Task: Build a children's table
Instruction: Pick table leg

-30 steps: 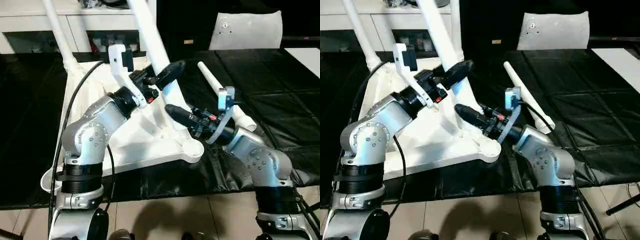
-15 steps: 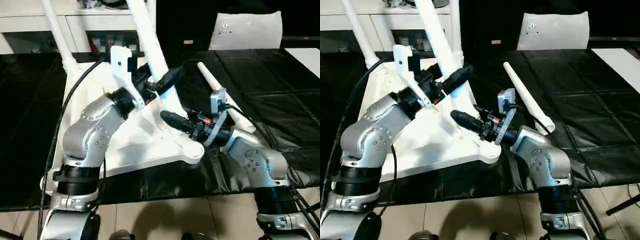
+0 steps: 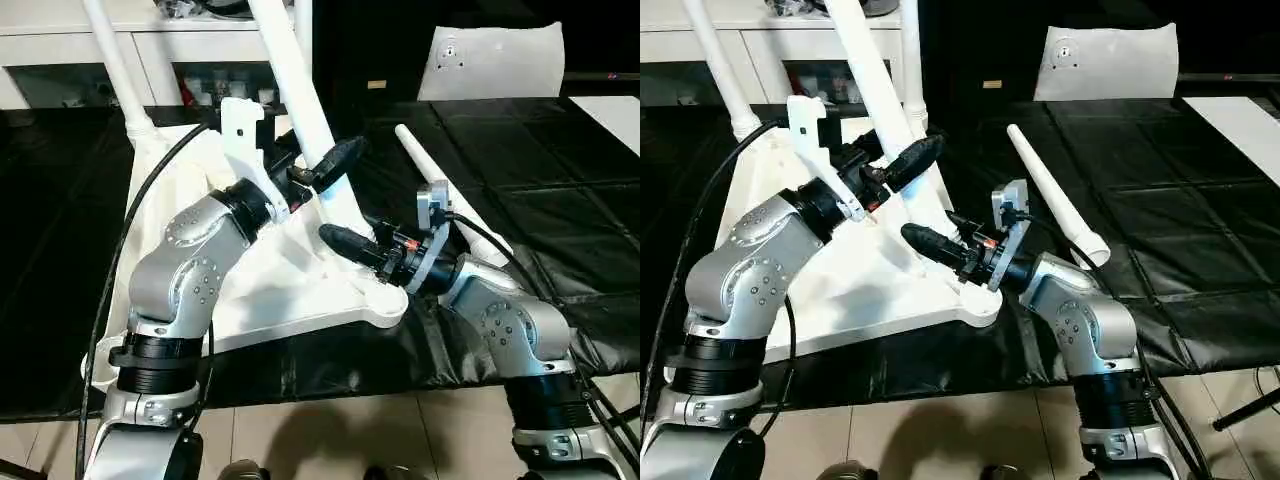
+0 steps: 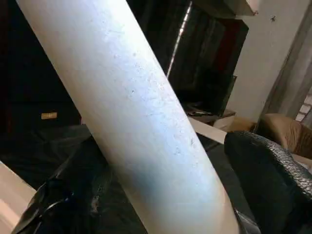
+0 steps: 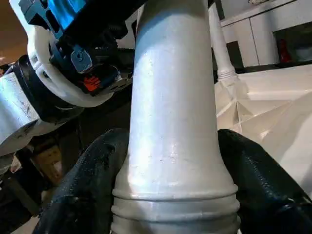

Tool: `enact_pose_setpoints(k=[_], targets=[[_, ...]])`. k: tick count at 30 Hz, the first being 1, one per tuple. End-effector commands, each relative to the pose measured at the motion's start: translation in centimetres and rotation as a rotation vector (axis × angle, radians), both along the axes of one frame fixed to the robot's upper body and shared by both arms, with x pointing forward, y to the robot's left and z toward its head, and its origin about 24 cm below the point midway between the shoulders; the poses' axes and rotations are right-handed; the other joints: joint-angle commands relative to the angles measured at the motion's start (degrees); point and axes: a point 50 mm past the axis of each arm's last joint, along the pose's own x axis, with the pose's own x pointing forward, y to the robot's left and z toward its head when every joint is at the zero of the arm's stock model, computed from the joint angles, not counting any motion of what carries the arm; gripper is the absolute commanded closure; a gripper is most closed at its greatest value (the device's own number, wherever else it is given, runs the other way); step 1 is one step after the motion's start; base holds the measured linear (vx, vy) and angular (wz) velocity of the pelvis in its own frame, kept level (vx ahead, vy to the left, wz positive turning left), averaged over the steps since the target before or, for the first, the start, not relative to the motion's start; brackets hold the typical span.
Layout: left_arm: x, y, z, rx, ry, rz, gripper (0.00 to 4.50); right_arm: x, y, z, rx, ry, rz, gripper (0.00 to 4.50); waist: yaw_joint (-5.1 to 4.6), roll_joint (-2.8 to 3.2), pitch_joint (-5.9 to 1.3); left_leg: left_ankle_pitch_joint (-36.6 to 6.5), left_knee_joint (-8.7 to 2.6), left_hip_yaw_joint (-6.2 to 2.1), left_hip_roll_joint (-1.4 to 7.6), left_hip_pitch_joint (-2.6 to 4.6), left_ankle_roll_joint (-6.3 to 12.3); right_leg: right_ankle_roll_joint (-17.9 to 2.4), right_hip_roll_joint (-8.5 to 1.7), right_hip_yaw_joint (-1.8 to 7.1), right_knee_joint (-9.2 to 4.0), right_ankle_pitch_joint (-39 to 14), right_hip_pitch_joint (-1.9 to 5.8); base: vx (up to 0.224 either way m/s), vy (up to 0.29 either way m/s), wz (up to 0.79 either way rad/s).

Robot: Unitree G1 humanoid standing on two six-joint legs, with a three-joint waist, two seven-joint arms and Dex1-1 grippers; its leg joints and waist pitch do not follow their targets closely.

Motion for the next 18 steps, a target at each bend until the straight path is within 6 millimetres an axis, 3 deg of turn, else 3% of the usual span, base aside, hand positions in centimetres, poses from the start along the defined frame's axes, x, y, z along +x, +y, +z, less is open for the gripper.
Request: enact_pose_setpoints(k=[1,13,18], targets=[[-0.17,-0.26,0.37,-0.020,-0.010,-0.008,0.94,0.07,-0.15,-0.67,-0.022,0.026,-0.023,1.83,-0.28,0.69,-4.80,-9.4,-3.94,-0.18,0.99,0.32,1.87,-6.5,-2.85,2.52,-3.88,-17.3,3.86,0.000,0.000,0.00],[0.16,0.19,0.85,-0.173,0.087,0.006,0.94,0.14,0.11,-0.86,-0.041,0.014,-0.028,1.83,-0.22,0.52,-4.85,-9.1,-3.79,-0.07,0.92,0.25,2.16,-6.9,-2.84,2.49,-3.82,-17.5,3.90,0.000,0.000,0.00],[0.28,0.50,1.31,-0.353,0.205,-0.012,1.42,0.33,0.35,-0.83,-0.047,0.006,-0.032,1.83,-0.09,0.57,-4.84,-9.0,-3.70,-0.05,0.84,0.24,2.38,-7.3,-2.79,2.41,-3.86,-17.6,3.90,0.000,0.000,0.00]])
